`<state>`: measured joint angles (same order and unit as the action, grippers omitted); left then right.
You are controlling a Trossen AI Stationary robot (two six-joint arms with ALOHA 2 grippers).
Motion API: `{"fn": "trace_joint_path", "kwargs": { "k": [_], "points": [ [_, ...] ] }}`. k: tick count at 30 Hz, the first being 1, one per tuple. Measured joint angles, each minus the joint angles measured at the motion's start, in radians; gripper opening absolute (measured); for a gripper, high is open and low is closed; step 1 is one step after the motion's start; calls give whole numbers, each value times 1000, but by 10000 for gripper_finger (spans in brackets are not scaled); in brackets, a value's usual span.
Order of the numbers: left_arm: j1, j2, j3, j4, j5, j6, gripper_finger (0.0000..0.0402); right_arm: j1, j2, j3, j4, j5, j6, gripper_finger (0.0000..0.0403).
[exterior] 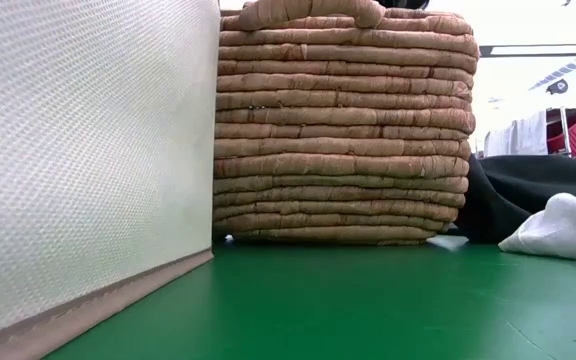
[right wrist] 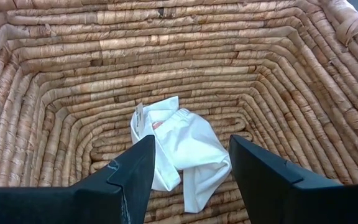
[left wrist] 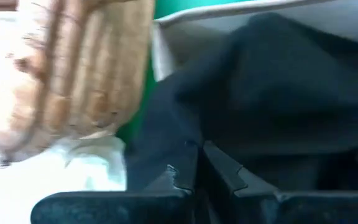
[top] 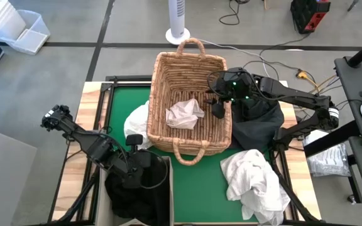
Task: Sort clothes
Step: Put the left black shirt into the gray laundry bin
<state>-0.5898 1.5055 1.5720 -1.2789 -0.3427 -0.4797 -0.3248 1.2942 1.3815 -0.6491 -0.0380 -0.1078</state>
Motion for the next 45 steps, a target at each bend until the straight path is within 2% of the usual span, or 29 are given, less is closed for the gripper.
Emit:
{"fn": "trace_joint_path", "kwargs": {
  "k": [7,14,20,28,34,45],
  "points": [
    [-74,0,106,13,124,-21,0,0,0,0,0,0,1,199],
    [-182,0,225,16,127,-89,0,0,0,0,0,0,3,195],
    [-246,14,199,35,144,-175,0,0,0,-4,1,0,3,195],
    [-243,58,180,39,131,-162,3,0,0,-6,1,0,13,199],
    [-241,48,186,16,59,-159,39,0,0,-6,1,0,19,196],
    [-241,47,193,-135,-52,-272,145,0,0,-7,1,0,20,201]
  ]
}}
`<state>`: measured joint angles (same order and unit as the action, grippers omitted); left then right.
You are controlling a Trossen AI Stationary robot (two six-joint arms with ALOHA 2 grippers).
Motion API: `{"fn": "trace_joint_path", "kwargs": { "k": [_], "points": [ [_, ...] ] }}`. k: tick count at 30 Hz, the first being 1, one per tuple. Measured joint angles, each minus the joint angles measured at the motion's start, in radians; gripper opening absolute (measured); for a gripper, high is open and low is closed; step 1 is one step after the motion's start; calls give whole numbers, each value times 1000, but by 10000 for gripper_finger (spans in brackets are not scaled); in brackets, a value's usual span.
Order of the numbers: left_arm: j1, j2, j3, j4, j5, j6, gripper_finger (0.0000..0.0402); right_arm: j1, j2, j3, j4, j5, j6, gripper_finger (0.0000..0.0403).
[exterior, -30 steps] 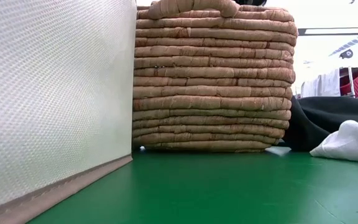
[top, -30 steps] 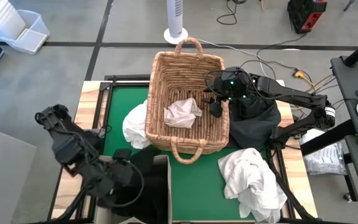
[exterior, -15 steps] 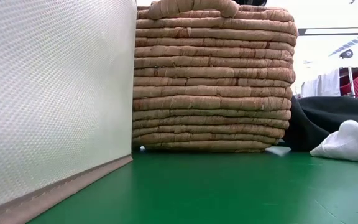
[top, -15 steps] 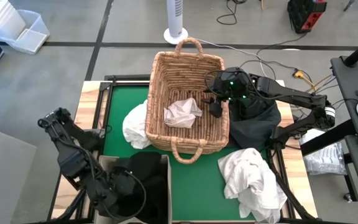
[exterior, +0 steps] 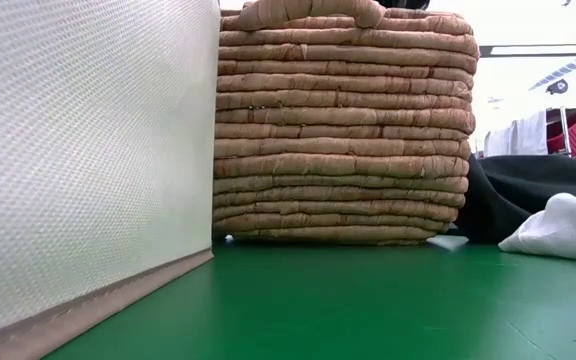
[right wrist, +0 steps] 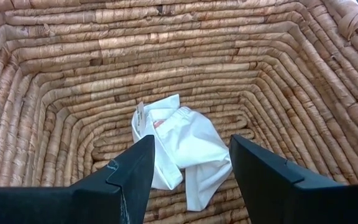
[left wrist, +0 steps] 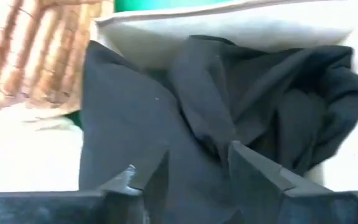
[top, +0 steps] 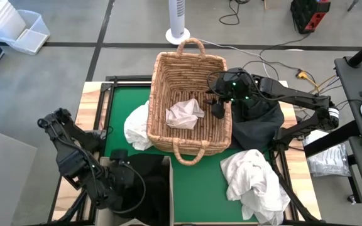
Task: Sort clothes
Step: Put the left black shirt into the gray laundry bin
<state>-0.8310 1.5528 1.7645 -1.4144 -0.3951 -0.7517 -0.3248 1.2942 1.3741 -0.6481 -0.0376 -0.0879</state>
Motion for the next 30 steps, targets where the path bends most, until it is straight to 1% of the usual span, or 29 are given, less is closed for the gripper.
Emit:
{"fn": "trace_joint_path", "kwargs": {
  "k": [4,6,8,11,15,17,19,21,23,25,27,30],
  "points": [
    [2,0,0,-3,-40,75,162,0,0,-1,0,0,0,201],
    [2,0,0,-7,-68,106,162,0,0,-1,0,0,0,200],
    [5,-1,2,-23,-68,118,160,0,0,-1,0,0,0,199],
    [5,-1,23,-80,-59,71,156,0,0,-1,1,0,0,199],
    [3,-2,69,-149,-8,-26,155,0,0,-1,1,0,-1,201],
    [1,-2,86,-158,-13,-30,155,0,0,-1,2,0,-1,201],
    [1,-5,92,-157,-59,4,155,0,0,-1,2,0,-5,201],
    [1,-6,89,-155,-168,50,155,0,0,-1,3,0,-7,201],
    [12,-9,68,-157,-230,90,155,0,0,-1,3,0,-8,200],
    [24,-9,41,-149,-259,131,153,0,0,-1,3,0,-8,198],
    [33,-9,7,-131,-280,160,142,0,0,-2,2,0,-8,196],
    [52,-9,-54,-96,-282,190,101,0,0,-3,3,0,-9,195]
  ]
}}
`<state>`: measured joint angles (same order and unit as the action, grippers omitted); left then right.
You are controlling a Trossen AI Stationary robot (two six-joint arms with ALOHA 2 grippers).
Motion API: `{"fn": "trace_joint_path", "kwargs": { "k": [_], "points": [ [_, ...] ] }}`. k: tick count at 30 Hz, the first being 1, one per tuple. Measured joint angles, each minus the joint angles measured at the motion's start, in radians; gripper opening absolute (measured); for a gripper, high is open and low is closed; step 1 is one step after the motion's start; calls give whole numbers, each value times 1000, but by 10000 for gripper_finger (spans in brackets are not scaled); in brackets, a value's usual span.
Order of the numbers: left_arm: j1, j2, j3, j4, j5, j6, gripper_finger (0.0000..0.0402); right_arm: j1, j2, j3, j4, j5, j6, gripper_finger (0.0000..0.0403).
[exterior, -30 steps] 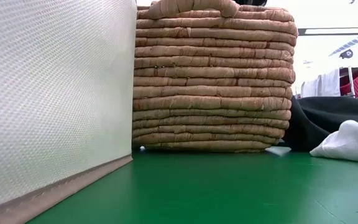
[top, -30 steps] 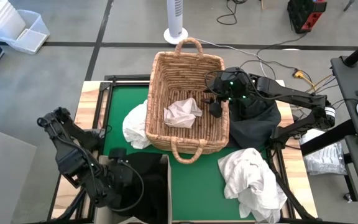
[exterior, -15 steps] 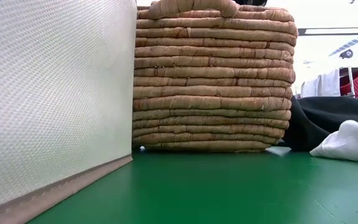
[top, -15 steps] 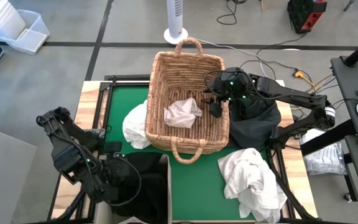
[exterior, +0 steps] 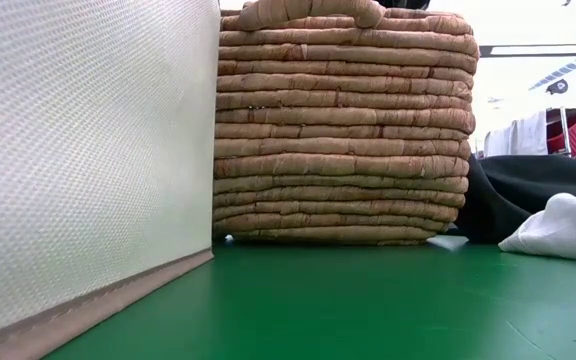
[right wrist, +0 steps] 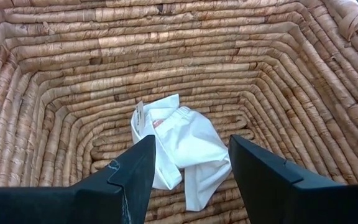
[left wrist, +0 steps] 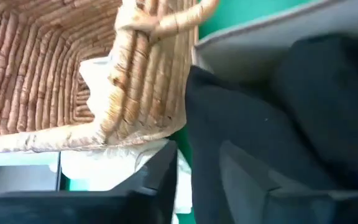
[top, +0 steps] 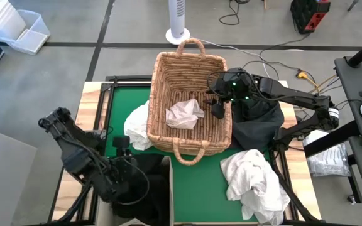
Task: Sort clothes
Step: Put the left black shirt into the gray laundry bin
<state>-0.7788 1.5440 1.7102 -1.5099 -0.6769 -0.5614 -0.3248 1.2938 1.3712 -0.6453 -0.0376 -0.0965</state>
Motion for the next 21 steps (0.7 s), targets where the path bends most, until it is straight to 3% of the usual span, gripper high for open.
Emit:
{"fn": "trace_joint_path", "kwargs": {
  "k": [6,11,16,21],
  "points": [
    [35,0,-156,76,27,8,8,0,0,-5,1,0,-1,195],
    [62,-10,-253,209,160,70,8,0,0,-12,1,0,-1,196],
    [68,-7,-251,350,352,155,1,0,0,-19,2,0,0,195],
    [63,-17,-220,371,378,176,0,0,0,-29,21,0,5,196]
  ]
}}
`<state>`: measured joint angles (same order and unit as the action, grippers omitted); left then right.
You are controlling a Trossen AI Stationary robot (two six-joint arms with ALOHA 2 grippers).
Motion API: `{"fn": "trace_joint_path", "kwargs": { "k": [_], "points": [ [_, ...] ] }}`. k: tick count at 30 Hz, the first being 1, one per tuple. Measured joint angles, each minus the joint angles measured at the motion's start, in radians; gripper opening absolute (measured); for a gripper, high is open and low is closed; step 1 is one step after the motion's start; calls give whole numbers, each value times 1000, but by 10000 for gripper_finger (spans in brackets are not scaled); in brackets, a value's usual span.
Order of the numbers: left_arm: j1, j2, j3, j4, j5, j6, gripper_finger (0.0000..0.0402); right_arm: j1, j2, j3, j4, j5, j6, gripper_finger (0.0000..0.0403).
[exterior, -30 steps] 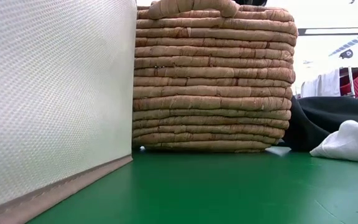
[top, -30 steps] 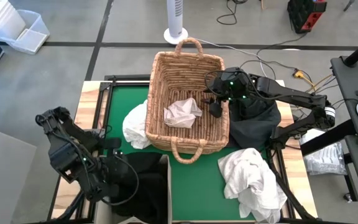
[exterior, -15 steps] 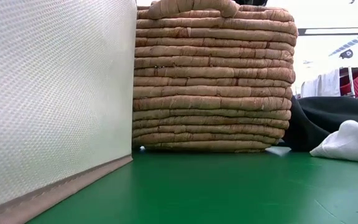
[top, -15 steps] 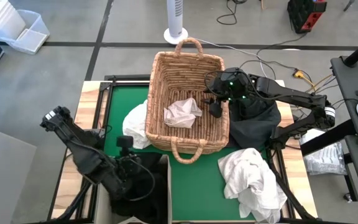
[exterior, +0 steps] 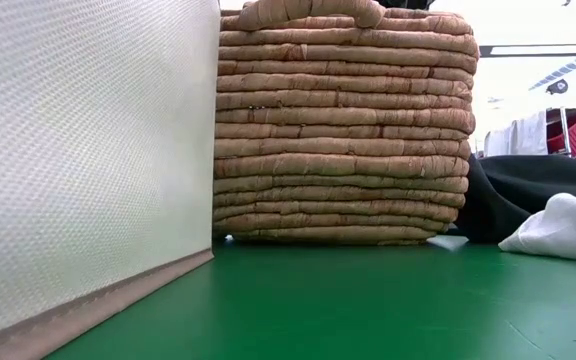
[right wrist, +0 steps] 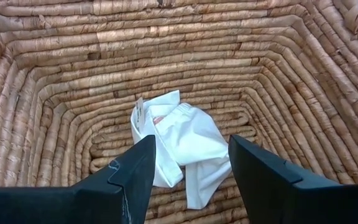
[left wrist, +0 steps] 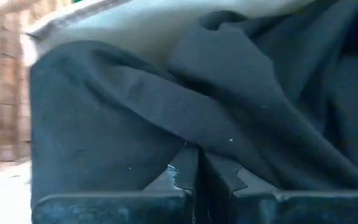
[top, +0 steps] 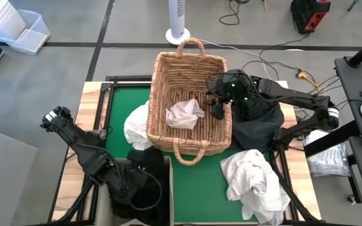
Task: Sort clothes
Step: Put the left black shirt into the gray laundry bin
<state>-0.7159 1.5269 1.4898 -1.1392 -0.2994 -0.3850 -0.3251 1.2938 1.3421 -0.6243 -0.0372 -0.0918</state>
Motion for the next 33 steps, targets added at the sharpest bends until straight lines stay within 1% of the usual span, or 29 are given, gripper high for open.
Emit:
{"fn": "trace_joint_path", "kwargs": {
  "k": [2,4,6,8,12,15,17,20,24,25,26,31,33],
  "points": [
    [1,-1,-5,31,59,-22,0,0,0,-6,5,0,1,198],
    [1,1,-26,91,141,-25,0,0,0,-15,9,0,1,198],
    [-1,11,-48,160,221,-5,0,0,0,-24,8,0,2,198],
    [-1,20,-55,176,266,21,0,0,0,-29,8,0,3,199],
    [0,20,-37,142,256,9,0,0,0,-30,9,0,3,200],
    [-1,16,0,92,231,-48,0,0,0,-30,10,0,3,201],
    [-5,14,39,30,203,-98,0,0,0,-30,10,0,3,201],
    [-16,14,96,-75,105,-150,0,0,0,-30,15,0,3,201],
    [-32,9,135,-147,-105,-142,0,0,0,-30,17,0,-2,201],
    [-31,9,134,-144,-114,-127,0,0,0,-30,17,0,-2,201],
    [-31,8,125,-130,-98,-110,0,0,0,-30,17,0,-2,201],
    [-31,9,32,-23,56,-61,0,0,0,-30,17,0,-4,201],
    [-32,9,-11,11,85,-62,0,0,0,-30,17,0,-4,201]
  ]
}}
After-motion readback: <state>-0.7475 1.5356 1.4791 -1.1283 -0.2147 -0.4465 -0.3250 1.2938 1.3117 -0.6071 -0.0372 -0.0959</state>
